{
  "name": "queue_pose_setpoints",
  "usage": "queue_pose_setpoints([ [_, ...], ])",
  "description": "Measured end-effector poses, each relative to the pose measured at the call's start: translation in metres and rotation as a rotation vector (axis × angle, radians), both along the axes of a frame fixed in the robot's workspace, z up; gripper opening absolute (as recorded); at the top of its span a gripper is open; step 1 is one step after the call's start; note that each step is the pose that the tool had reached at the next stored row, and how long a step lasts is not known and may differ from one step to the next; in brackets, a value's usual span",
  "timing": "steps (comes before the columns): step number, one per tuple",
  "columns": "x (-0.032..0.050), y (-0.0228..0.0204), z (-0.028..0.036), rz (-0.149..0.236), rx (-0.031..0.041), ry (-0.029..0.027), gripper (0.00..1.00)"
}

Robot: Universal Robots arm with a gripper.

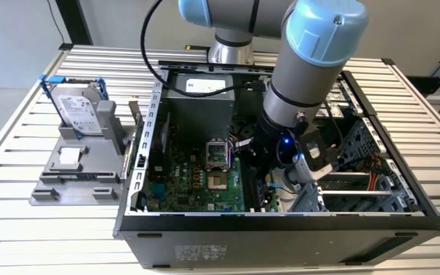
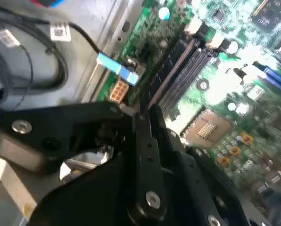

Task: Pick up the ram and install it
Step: 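Insert the ram into the slot, then press down the ram until it locks into place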

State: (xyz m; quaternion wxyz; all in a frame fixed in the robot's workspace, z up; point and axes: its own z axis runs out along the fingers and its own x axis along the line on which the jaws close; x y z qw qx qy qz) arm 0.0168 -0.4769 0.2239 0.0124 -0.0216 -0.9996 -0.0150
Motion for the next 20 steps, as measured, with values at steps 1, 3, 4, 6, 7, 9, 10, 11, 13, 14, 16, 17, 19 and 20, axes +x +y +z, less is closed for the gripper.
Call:
queue_pose_setpoints([
  [1, 0.0000, 0.0000, 0.0046, 0.000, -0.0002, 0.0001, 1.00],
  [3, 0.0000, 0.0000, 0.0135, 0.000, -0.0002, 0.0001, 1.00],
  [4, 0.0001, 0.0000, 0.0163, 0.000, -0.0004, 0.0001, 1.00],
  [6, -0.0001, 0.0003, 0.0165, 0.000, 0.0000, 0.0000, 1.00],
  [7, -0.0002, 0.0000, 0.0166, 0.000, -0.0001, 0.0000, 1.00],
  [9, -0.0004, -0.0004, 0.0166, 0.000, 0.0002, 0.0001, 0.00],
  [10, -0.0004, -0.0004, 0.0166, 0.000, 0.0003, 0.0001, 0.00],
  [11, -0.0004, -0.0003, 0.0166, 0.000, 0.0006, 0.0000, 0.00],
  [13, -0.0004, -0.0003, 0.0165, 0.000, 0.0011, 0.0000, 0.00],
  [14, -0.0004, -0.0004, 0.0166, 0.000, 0.0012, 0.0000, 0.00],
  [16, -0.0004, -0.0004, 0.0165, 0.000, 0.0016, 0.0000, 0.00],
  [17, -0.0004, -0.0004, 0.0166, 0.000, 0.0017, 0.0000, 0.00],
  [19, -0.0004, -0.0004, 0.0166, 0.000, 0.0021, 0.0001, 0.00],
  [20, -0.0004, -0.0004, 0.0166, 0.000, 0.0023, 0.0000, 0.00],
])
